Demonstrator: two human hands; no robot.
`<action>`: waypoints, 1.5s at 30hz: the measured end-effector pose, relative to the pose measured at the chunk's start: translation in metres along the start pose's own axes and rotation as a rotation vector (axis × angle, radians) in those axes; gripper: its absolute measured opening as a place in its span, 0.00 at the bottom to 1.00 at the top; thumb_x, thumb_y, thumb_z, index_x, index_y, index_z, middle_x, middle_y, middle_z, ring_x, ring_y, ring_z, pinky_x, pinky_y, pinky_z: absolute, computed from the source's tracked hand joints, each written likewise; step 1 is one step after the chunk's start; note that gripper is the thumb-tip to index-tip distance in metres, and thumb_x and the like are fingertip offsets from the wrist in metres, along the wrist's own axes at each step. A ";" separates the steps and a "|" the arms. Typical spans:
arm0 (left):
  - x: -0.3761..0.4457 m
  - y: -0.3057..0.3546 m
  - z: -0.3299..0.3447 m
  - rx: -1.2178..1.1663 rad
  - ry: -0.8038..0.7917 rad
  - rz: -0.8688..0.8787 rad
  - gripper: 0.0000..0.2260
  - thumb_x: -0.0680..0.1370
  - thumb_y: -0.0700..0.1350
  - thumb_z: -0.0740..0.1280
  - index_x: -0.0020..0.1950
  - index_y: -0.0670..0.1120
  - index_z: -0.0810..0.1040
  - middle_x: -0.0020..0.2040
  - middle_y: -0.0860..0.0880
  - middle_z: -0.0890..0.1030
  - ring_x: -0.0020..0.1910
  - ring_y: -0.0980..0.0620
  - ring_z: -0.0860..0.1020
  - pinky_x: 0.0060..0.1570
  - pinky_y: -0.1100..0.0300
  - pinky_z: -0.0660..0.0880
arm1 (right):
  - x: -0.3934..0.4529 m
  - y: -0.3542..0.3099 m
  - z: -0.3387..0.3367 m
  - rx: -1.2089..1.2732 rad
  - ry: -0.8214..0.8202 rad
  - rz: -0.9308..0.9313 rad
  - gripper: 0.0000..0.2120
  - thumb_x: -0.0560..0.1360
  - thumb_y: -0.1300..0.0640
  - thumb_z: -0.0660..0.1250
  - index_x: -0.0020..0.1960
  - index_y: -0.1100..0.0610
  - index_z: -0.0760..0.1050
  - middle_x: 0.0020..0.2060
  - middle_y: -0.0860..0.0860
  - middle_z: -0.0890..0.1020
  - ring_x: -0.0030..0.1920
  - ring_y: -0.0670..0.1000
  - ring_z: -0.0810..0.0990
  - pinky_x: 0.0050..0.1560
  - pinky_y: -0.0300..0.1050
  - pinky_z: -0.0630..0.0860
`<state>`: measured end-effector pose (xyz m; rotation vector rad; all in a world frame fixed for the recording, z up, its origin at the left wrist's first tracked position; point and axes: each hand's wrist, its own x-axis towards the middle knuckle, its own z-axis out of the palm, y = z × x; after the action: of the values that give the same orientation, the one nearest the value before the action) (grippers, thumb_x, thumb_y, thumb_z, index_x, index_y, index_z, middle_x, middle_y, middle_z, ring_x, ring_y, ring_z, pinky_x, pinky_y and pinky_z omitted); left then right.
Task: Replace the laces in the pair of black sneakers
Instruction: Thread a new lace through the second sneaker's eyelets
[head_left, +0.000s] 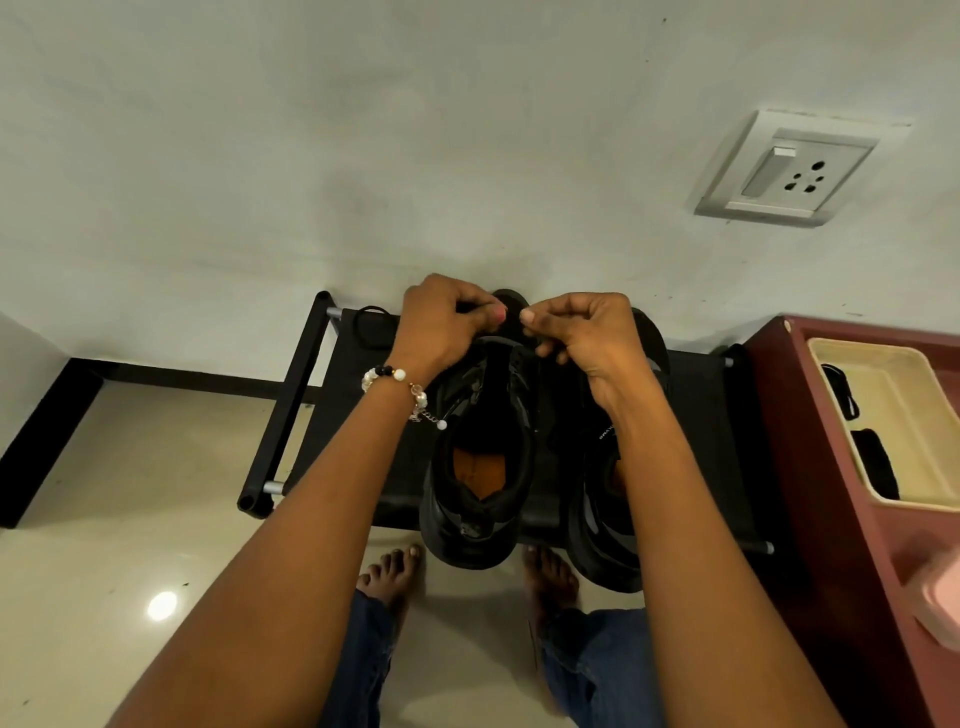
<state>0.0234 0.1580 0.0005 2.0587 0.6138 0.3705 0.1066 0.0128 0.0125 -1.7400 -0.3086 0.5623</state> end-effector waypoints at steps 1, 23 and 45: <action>0.001 -0.002 -0.003 -0.003 0.074 -0.033 0.04 0.75 0.44 0.72 0.47 0.46 0.86 0.40 0.53 0.84 0.40 0.64 0.79 0.46 0.77 0.71 | 0.000 0.001 -0.004 -0.004 0.003 0.008 0.04 0.70 0.60 0.76 0.42 0.59 0.83 0.34 0.53 0.85 0.27 0.45 0.76 0.27 0.35 0.70; 0.007 -0.003 -0.021 -0.380 0.177 -0.199 0.08 0.77 0.45 0.69 0.38 0.49 0.83 0.34 0.52 0.81 0.37 0.54 0.75 0.45 0.60 0.73 | 0.006 0.009 0.005 -0.066 -0.075 -0.131 0.05 0.76 0.60 0.70 0.49 0.60 0.83 0.38 0.54 0.85 0.37 0.48 0.82 0.44 0.41 0.80; -0.005 0.004 0.006 -0.007 -0.011 0.074 0.05 0.72 0.42 0.75 0.48 0.46 0.86 0.42 0.53 0.83 0.41 0.64 0.78 0.43 0.80 0.69 | -0.002 0.006 0.005 0.054 -0.047 0.092 0.07 0.72 0.56 0.74 0.40 0.59 0.81 0.35 0.55 0.84 0.31 0.48 0.79 0.32 0.39 0.75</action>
<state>0.0227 0.1493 0.0003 2.0790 0.5302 0.4040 0.1021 0.0147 0.0066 -1.6973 -0.2454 0.6725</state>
